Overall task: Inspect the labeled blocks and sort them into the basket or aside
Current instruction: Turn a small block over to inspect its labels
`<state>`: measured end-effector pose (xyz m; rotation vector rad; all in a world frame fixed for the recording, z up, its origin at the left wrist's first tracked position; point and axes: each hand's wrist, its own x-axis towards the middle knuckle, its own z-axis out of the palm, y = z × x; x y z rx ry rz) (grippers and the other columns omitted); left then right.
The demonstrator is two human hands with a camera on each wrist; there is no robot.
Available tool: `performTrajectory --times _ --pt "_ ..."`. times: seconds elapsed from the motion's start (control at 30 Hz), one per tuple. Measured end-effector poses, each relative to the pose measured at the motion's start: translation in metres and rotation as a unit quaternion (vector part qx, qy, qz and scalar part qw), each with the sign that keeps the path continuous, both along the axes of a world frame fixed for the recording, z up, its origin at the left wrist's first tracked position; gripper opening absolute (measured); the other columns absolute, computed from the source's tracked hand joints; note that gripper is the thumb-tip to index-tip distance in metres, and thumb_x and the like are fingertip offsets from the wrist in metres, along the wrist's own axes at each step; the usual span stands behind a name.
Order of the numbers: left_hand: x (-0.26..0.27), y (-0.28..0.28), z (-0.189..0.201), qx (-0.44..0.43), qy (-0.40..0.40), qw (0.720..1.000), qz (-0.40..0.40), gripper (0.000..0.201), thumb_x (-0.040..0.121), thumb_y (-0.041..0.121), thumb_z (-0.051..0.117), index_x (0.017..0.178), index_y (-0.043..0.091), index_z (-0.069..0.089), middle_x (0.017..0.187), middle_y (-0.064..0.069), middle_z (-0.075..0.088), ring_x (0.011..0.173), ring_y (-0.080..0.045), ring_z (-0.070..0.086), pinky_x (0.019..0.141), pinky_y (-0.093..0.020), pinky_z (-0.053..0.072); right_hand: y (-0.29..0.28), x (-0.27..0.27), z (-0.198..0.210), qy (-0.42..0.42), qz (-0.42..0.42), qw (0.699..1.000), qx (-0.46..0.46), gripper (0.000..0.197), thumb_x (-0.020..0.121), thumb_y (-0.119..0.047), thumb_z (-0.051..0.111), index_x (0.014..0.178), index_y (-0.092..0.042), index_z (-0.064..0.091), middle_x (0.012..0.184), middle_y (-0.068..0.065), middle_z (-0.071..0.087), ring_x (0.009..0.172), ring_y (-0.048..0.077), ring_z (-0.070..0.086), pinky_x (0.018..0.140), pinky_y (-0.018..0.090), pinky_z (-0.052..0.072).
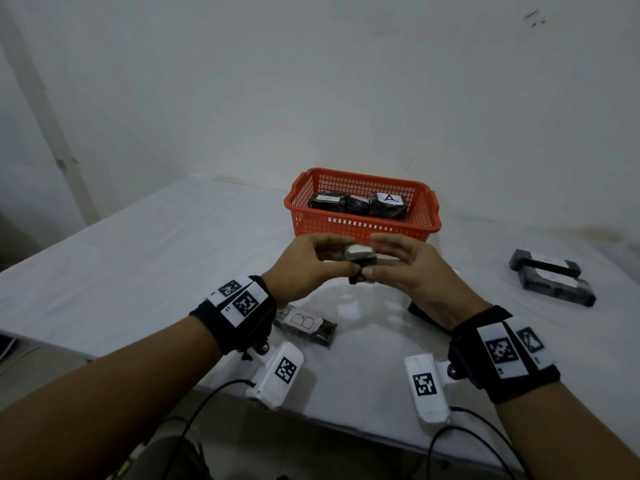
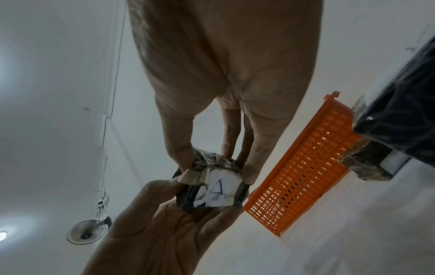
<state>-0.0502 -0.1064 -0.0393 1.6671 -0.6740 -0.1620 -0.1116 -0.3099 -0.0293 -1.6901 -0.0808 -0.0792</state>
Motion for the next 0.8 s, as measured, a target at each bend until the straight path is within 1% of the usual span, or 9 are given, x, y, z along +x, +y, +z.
performTrajectory --times 0.07,0.13,0.23,0.3,0.43,0.53,0.6,0.7,0.8 --pt "0.003 0.000 0.001 0.015 -0.010 1.000 0.007 0.046 0.081 0.003 0.082 0.124 0.013 0.068 0.116 0.000 0.075 0.106 -0.008 0.072 0.091 -0.024 0.058 0.001 0.004 0.003 0.036 0.010 0.999 0.021 0.052 0.078 -0.020 0.087 0.125 -0.011 0.067 0.121 0.009 0.076 0.110 0.027 0.074 0.101 0.045 0.057" --pt "0.005 0.000 0.001 0.013 -0.004 1.000 -0.001 0.058 0.077 0.000 0.084 0.129 0.012 0.063 0.122 -0.001 0.072 0.114 -0.011 0.069 0.099 -0.033 0.057 0.003 0.004 0.008 0.056 0.017 0.998 0.022 0.029 0.091 -0.025 0.074 0.115 -0.008 0.073 0.112 0.011 0.079 0.102 0.029 0.077 0.095 0.040 0.060" --pt "0.003 -0.003 0.000 0.002 -0.002 0.999 -0.035 0.070 0.074 -0.005 0.086 0.135 0.012 0.057 0.130 -0.001 0.068 0.124 -0.011 0.064 0.102 -0.034 0.056 0.001 0.004 0.009 0.060 0.008 0.998 0.012 0.023 0.098 -0.021 0.068 0.115 -0.006 0.073 0.110 0.016 0.079 0.102 0.036 0.076 0.088 0.041 0.063" --pt "0.001 -0.003 0.000 -0.007 0.008 0.999 -0.050 0.075 0.076 0.002 0.087 0.141 0.016 0.053 0.134 0.003 0.066 0.127 -0.009 0.062 0.100 -0.033 0.057 0.000 0.003 0.007 0.039 0.008 0.999 0.006 0.027 0.097 -0.016 0.069 0.122 -0.007 0.070 0.112 0.014 0.078 0.103 0.036 0.076 0.090 0.045 0.063" --pt "-0.001 -0.004 0.001 -0.003 -0.037 0.999 0.000 0.053 0.086 0.024 0.080 0.135 0.018 0.062 0.124 0.005 0.073 0.113 -0.007 0.070 0.096 -0.031 0.059 -0.002 -0.001 0.001 -0.008 -0.002 1.000 -0.017 0.043 0.087 -0.016 0.082 0.127 -0.016 0.068 0.119 0.008 0.077 0.110 0.028 0.075 0.097 0.052 0.059" --pt "0.001 -0.004 0.000 -0.015 -0.060 0.998 0.023 0.043 0.083 0.013 0.084 0.123 0.012 0.069 0.114 0.000 0.076 0.106 -0.013 0.073 0.094 -0.037 0.060 0.001 -0.002 0.001 -0.007 -0.014 1.000 -0.008 0.046 0.082 -0.016 0.084 0.126 -0.017 0.069 0.119 0.007 0.077 0.113 0.027 0.073 0.102 0.052 0.056" --pt "0.001 -0.004 -0.002 -0.012 -0.064 0.998 0.019 0.042 0.081 0.007 0.084 0.120 0.011 0.070 0.112 -0.001 0.076 0.105 -0.014 0.073 0.095 -0.039 0.060 0.005 -0.001 0.005 0.027 -0.009 0.999 0.024 0.049 0.082 -0.029 0.081 0.127 -0.013 0.068 0.121 0.009 0.075 0.113 0.029 0.073 0.104 0.049 0.055" --pt "-0.002 -0.003 -0.005 -0.016 -0.078 0.997 0.016 0.043 0.078 0.004 0.085 0.116 0.014 0.070 0.112 0.000 0.075 0.109 -0.015 0.072 0.100 -0.040 0.057 0.006 0.003 0.010 0.057 -0.020 0.998 -0.021 0.053 0.081 -0.048 0.080 0.121 -0.015 0.071 0.123 0.007 0.074 0.117 0.029 0.069 0.104 0.044 0.053" --pt "-0.004 -0.002 -0.005 -0.021 -0.096 0.995 0.009 0.043 0.079 0.002 0.085 0.117 0.012 0.069 0.115 -0.001 0.074 0.114 -0.015 0.069 0.103 -0.039 0.055 0.004 0.003 0.010 0.070 0.002 0.997 -0.013 0.033 0.091 -0.032 0.074 0.115 -0.009 0.073 0.118 0.012 0.076 0.114 0.032 0.071 0.103 0.045 0.056"
